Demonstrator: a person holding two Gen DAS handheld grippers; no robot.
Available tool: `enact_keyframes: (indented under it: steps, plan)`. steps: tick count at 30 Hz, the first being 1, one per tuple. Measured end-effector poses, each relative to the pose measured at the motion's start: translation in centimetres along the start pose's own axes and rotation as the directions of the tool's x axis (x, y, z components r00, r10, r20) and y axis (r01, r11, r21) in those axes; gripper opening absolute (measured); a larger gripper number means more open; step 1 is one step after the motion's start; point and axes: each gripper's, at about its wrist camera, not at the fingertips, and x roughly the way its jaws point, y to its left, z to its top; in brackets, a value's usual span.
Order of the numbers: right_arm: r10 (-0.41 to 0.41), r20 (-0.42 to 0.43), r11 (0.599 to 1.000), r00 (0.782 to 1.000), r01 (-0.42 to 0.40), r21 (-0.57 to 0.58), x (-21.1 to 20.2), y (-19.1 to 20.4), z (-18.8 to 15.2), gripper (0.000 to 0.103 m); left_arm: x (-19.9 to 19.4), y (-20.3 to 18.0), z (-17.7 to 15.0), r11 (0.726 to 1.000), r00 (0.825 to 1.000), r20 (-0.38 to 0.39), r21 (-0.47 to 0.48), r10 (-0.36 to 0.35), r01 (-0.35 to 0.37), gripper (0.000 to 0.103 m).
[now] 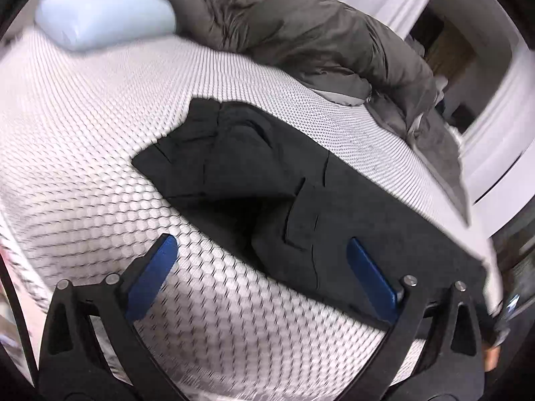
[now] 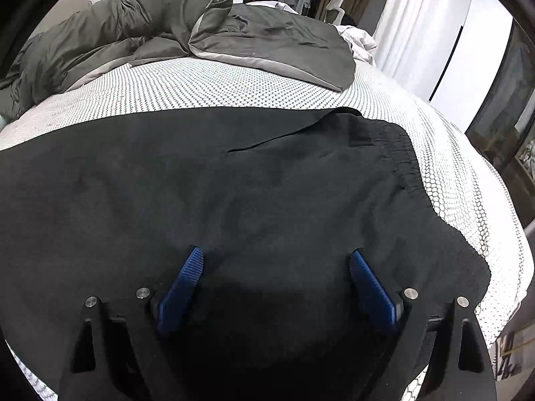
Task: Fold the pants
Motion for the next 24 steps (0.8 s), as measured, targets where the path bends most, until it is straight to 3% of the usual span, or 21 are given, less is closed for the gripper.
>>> enact_keyframes:
  steps: [3,5,7,8,10,12,15,16,19,22,24]
  plan:
    - [0.003,0.004,1.0,1.0,-0.003,-0.004,0.1,-0.1,0.0,0.091,2.3,1.8,2.9,0.994,1.0,-0.01,-0.109,-0.01,0.009,0.095]
    - [0.01,0.005,1.0,1.0,-0.01,0.0,0.1,-0.3,-0.1,0.091,3.2,3.5,4.8,0.982,0.999,0.013,-0.184,0.036,-0.032,0.085]
    - [0.016,0.006,1.0,1.0,-0.016,0.003,0.2,-0.3,-0.1,0.092,3.5,4.7,6.0,0.973,0.995,0.037,-0.214,0.093,-0.083,0.048]
    - [0.017,0.006,1.0,1.0,-0.017,0.003,0.3,-0.3,-0.1,0.092,3.7,5.2,6.9,0.975,0.992,0.055,-0.199,0.115,-0.102,0.042]
    - [0.02,0.008,1.0,1.0,-0.02,0.002,0.4,-0.3,-0.1,0.093,3.0,4.7,7.3,0.984,0.981,0.121,-0.108,0.155,-0.142,0.042]
    - [0.02,0.008,1.0,1.0,-0.02,0.0,0.3,-0.3,-0.1,0.093,2.9,3.5,7.1,0.968,0.961,0.131,0.029,0.243,-0.249,0.042]
    - [0.014,0.005,1.0,1.0,-0.014,0.004,0.5,-0.2,0.0,0.094,3.3,3.3,6.0,0.935,0.936,0.109,0.086,0.335,-0.345,0.062]
    - [0.011,0.005,1.0,1.0,-0.011,0.003,0.5,-0.2,0.0,0.095,3.2,3.3,5.6,0.935,0.936,0.113,0.085,0.333,-0.344,0.062]
    - [0.007,0.004,1.0,1.0,-0.007,0.004,0.5,-0.2,0.0,0.095,2.2,2.8,5.5,0.96,0.962,0.151,0.128,0.229,-0.248,0.064]
    - [0.0,0.003,1.0,1.0,0.0,-0.001,0.5,-0.2,-0.1,0.096,2.5,3.5,6.6,0.959,0.956,0.127,0.075,0.264,-0.274,0.066]
    - [-0.002,0.003,1.0,1.0,0.002,0.0,0.6,-0.1,-0.1,0.097,2.0,3.8,6.7,0.965,0.957,0.159,0.063,0.243,-0.255,0.055]
